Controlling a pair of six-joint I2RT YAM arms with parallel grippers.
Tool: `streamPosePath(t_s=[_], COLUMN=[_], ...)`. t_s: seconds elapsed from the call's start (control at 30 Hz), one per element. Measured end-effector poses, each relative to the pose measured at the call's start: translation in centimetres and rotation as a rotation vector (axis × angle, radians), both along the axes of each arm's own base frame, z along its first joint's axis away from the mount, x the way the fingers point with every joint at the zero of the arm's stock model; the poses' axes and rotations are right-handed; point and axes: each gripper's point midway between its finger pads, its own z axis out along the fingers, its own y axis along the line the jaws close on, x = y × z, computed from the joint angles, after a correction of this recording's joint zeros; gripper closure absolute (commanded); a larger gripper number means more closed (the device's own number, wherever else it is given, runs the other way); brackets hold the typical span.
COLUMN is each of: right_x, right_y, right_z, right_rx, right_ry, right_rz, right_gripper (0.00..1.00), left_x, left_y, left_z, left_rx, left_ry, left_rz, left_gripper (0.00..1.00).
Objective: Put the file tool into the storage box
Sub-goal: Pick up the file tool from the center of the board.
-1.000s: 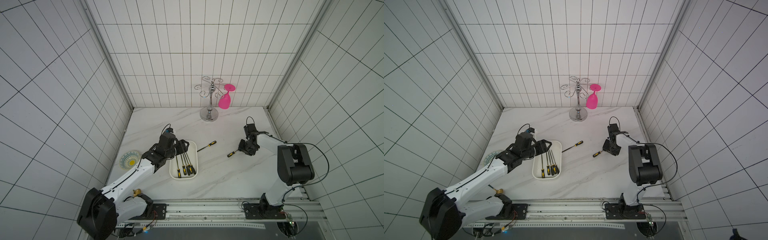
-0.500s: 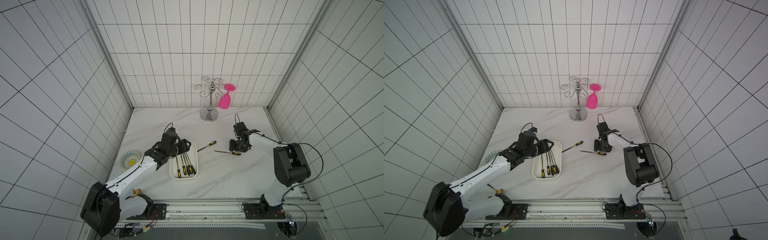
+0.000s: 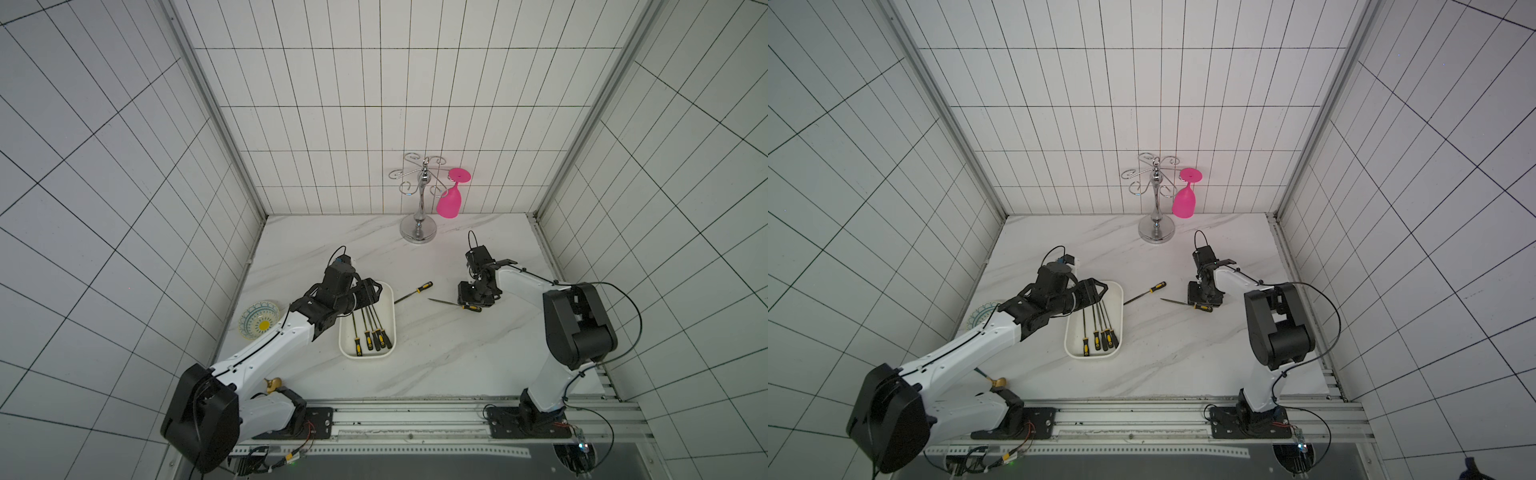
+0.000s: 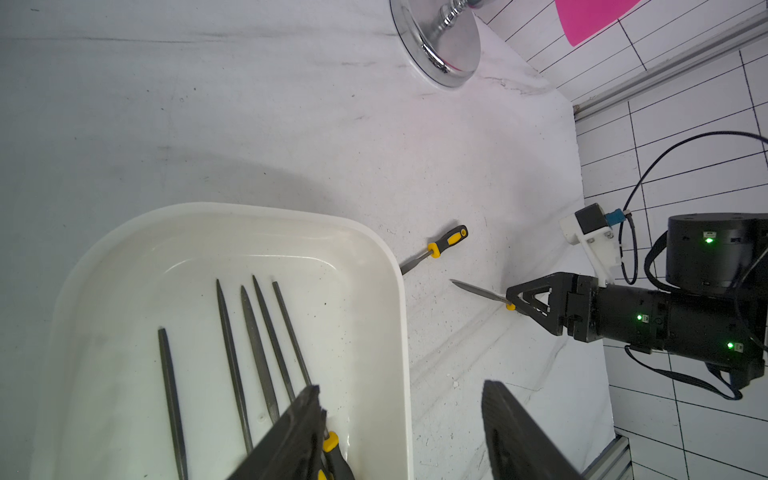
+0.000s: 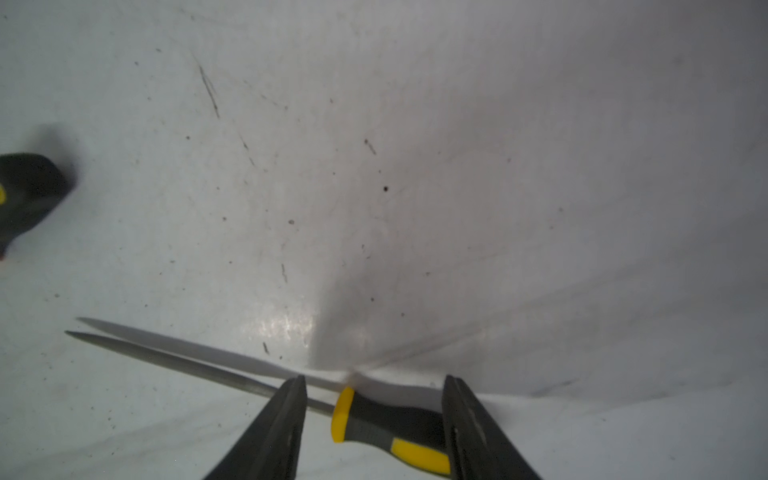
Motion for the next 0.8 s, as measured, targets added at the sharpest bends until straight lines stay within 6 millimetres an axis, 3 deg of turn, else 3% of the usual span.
streamPosePath(t_s=[0.13,0.3,0.43,0.8], right_x=[1.2,1.0,1.5,0.5], right_y=[-0.4,-0.8,-0.7,0.5], right_z=[0.8,-1.3,-1.4,-1.1], right_rx=[-0.044,-0.086,-0.089,-0.028], right_ry=[-0.04,0.013,0.005,0.023], right_rz=[0.019,0.041,0.045,0.061], right_gripper=[0.41,0.42,0.42,0.43], left_x=[0.0,0.0,0.0,-0.1], left_y=[0.0,0.0,0.0,0.0], left_z=[0.2,0.2,0.3,0.7], left_rx=[-0.005,-0.009,-0.011,-0.02], left_ry=[-0.002,-0.001,-0.002,-0.01], left_rz=[0.003,0.006,0.007,0.008], left_gripper=[0.37,0.37,0.37,0.37])
